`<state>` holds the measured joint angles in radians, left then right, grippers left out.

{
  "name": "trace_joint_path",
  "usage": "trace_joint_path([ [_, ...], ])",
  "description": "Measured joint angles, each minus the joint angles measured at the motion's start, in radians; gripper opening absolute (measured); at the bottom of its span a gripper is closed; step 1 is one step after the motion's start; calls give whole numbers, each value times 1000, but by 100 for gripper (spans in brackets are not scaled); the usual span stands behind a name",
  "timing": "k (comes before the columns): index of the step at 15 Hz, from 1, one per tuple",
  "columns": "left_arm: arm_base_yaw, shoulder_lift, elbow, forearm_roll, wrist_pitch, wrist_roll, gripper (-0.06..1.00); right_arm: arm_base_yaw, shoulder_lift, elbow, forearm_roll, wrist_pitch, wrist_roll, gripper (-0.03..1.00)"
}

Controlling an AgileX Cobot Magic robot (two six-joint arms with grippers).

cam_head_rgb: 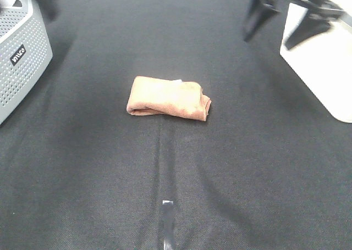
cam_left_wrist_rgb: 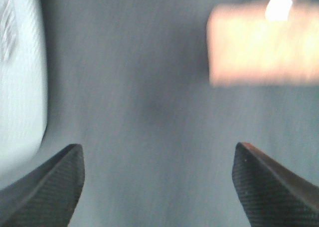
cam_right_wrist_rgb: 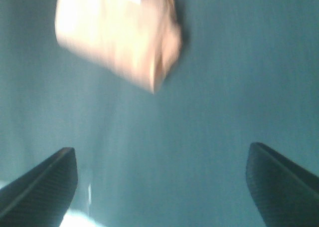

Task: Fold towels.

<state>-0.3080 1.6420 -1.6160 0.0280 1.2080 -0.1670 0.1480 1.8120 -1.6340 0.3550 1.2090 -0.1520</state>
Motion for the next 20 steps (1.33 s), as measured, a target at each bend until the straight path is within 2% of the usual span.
trace_joint_path([
  [2,0,-166,196,9,2,-5,78,0,-137,165,-29,0,0,87],
  [4,0,-402,438,9,3,-6,78,0,-374,432,-48,-3,0,87],
  [7,0,-717,706,-9,-40,-6,78,0,-683,726,-51,-70,0,87],
  [9,0,-924,827,-21,-59,-5,78,0,-896,894,-53,-104,-1,87],
  [12,0,-1197,966,-23,-61,28,78,0,-1226,1080,-103,-103,-20,87],
  [15,0,-1407,1065,-38,-74,90,76,0,-1547,1124,-143,-136,-22,87],
  [16,0,-1466,1075,-46,-126,119,76,0,-1650,1124,-160,-137,-22,87],
  [20,0,-1492,1099,-55,-152,167,75,0,-1741,1124,-178,-137,-22,87],
])
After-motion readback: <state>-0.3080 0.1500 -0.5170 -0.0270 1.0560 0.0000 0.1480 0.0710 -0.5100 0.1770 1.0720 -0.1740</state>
